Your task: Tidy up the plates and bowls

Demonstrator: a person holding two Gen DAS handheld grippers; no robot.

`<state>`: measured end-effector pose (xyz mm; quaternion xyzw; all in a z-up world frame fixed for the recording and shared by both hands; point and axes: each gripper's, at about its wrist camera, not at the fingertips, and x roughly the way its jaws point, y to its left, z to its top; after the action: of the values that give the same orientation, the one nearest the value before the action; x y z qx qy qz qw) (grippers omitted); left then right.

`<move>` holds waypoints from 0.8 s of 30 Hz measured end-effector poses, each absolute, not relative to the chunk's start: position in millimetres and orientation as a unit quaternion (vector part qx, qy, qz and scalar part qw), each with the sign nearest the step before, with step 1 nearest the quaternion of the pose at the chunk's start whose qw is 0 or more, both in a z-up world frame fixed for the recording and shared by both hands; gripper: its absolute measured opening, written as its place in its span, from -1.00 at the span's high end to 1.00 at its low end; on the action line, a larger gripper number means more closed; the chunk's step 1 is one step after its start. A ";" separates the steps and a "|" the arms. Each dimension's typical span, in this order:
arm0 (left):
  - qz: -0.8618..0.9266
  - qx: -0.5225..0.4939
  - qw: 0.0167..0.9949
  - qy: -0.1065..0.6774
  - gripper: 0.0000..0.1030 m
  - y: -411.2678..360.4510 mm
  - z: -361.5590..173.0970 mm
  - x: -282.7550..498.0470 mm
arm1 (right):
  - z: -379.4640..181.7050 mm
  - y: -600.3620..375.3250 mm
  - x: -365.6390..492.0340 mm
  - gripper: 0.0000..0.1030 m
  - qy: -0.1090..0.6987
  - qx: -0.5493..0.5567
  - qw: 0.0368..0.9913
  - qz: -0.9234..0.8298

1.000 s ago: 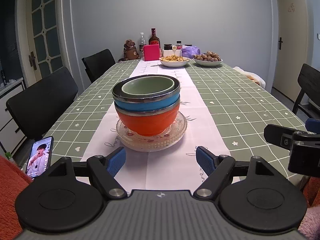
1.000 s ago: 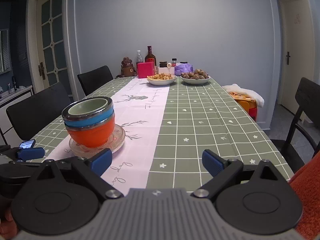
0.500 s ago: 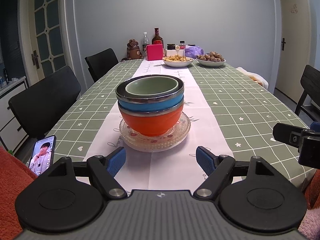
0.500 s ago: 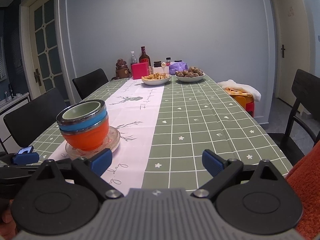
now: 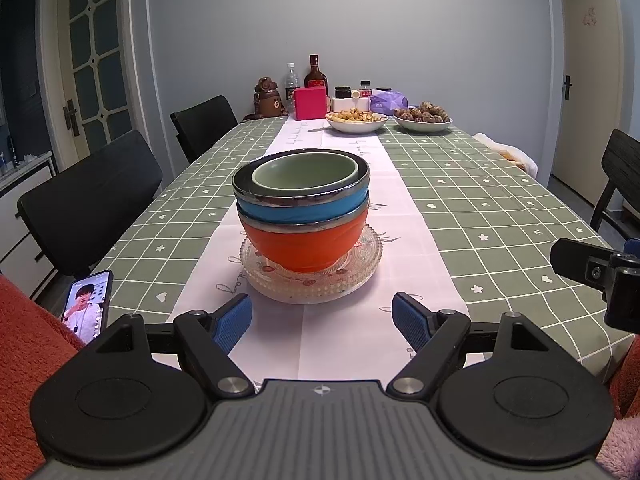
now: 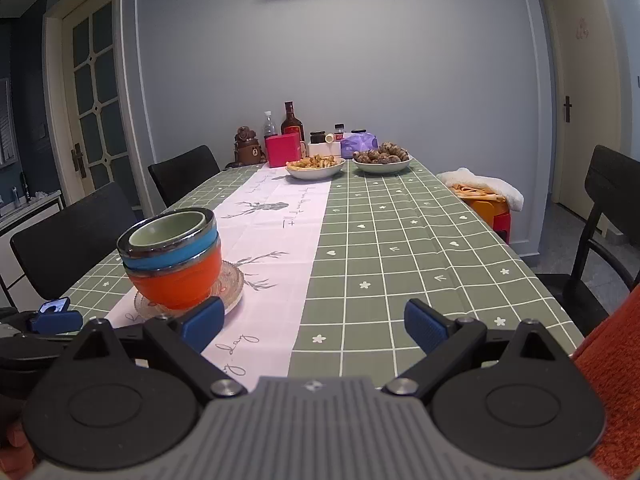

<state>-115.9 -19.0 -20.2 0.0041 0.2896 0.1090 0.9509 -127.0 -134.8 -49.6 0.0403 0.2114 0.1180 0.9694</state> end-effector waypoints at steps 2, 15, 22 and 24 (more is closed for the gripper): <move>0.109 0.003 0.951 0.289 -0.81 -18.5 -20.1 -115.6 | -49.2 -134.4 -126.8 -0.84 0.212 0.040 0.969 0.118; 0.112 0.001 0.950 0.290 -0.81 -16.2 -19.4 -115.5 | -50.0 -133.4 -127.0 -0.84 0.211 0.041 0.969 0.119; 0.112 0.001 0.950 0.290 -0.81 -16.2 -19.4 -116.0 | -49.9 -133.4 -126.9 -0.84 0.211 0.040 0.969 0.119; 0.112 0.001 0.950 0.290 -0.81 -16.1 -19.3 -116.0 | -49.8 -133.4 -127.0 -0.84 0.211 0.041 0.969 0.119</move>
<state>-116.0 -16.1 -19.3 0.0009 0.2899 0.1121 0.9505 -127.0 -133.4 -49.8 0.0405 0.2111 0.1188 0.9694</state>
